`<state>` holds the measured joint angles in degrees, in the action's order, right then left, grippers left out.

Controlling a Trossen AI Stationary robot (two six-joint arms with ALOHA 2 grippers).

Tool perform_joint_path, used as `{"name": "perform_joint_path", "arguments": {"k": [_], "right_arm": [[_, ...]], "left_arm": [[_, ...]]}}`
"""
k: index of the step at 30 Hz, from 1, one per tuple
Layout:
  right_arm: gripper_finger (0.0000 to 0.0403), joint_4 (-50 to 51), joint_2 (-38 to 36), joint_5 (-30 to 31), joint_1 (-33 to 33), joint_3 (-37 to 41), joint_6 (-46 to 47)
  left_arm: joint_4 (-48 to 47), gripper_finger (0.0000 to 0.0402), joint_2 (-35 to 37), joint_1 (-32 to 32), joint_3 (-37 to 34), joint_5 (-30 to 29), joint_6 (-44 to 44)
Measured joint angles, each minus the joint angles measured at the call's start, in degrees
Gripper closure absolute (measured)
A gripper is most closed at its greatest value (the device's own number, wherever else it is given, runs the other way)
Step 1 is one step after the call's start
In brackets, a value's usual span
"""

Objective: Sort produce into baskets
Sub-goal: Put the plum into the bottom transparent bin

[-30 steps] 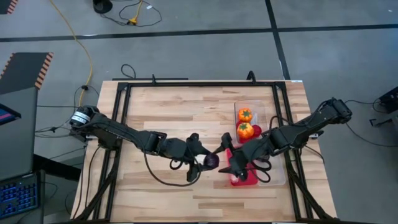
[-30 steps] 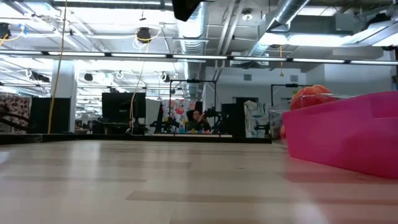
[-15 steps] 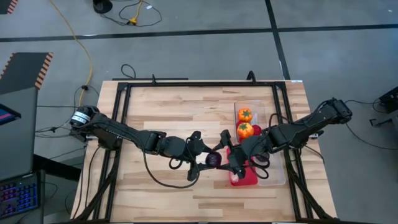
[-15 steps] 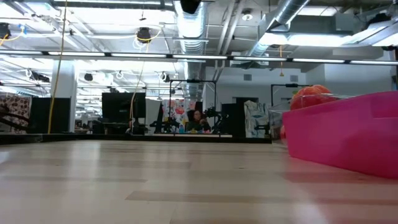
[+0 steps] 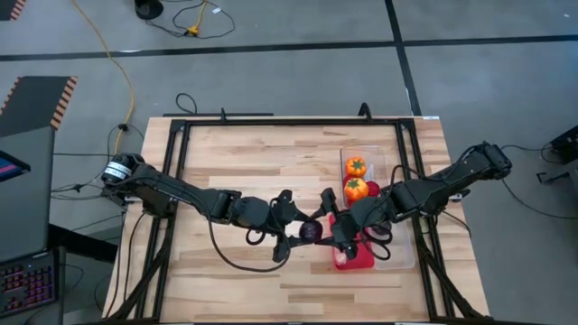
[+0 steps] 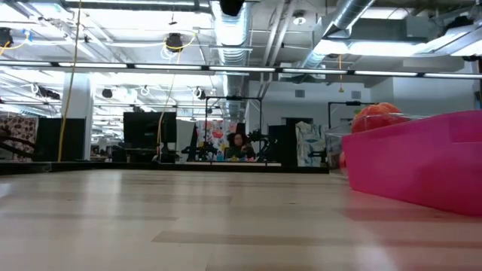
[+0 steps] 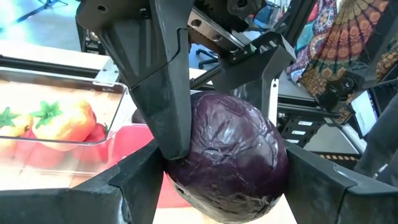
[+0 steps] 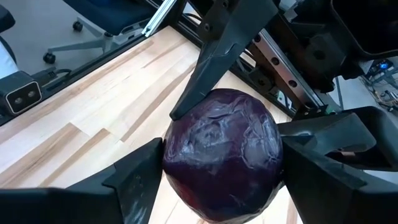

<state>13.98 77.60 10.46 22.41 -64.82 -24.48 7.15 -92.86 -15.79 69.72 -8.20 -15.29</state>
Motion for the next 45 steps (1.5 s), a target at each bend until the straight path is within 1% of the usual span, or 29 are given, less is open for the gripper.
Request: {"name": "perform_joint_path", "arguments": {"k": [5, 10, 13, 16, 22, 28, 31, 34, 39, 45], "right_arm": [[0.0074, 0.15, 0.00, 0.00, 0.00, 0.00, -0.21], [0.0074, 0.15, 0.00, 0.00, 0.00, 0.00, 0.24], [0.0074, 0.03, 0.00, 0.00, 0.04, 0.00, 0.45], [0.0074, 0.04, 0.00, 0.00, 0.04, 0.00, 0.57], [0.0074, 0.47, 0.12, 0.04, -0.01, 0.00, 0.60], [0.0074, 1.94, 0.13, 0.19, 0.03, 0.00, 1.35], [0.0074, 6.54, 0.09, 0.82, 0.02, -1.03, 3.64], [0.0074, 11.94, -0.02, 3.95, 0.15, -2.76, 6.72], [0.0074, 23.26, -0.04, 4.74, 0.09, -4.79, 15.60], [0.0074, 37.63, -0.04, 4.72, 0.09, -4.83, 31.17]], "left_arm": [[0.04, 0.0137, 0.00, 0.00, 0.00, -1.12, 0.00], [-0.08, 0.0137, 0.00, 0.44, 0.00, 0.99, -0.26], [-0.06, 0.0135, 0.00, 0.44, 0.00, 1.31, 0.68], [-0.06, 0.0125, 0.00, 0.60, 0.00, 1.31, 0.17], [0.18, 0.0090, 0.00, 1.68, 0.00, 1.19, -2.40], [-4.01, 0.0082, 0.76, 3.06, 0.06, 5.62, 0.89], [-7.44, 0.0082, 1.38, 3.70, 0.06, 5.79, 1.07], [-10.26, 0.0082, 2.25, 4.38, 0.06, 5.78, 1.43], [-15.54, 0.0081, 4.89, 5.56, 0.06, 5.48, 5.51], [-22.25, 0.0081, 12.48, 5.73, 0.06, -0.38, 13.63]]}}
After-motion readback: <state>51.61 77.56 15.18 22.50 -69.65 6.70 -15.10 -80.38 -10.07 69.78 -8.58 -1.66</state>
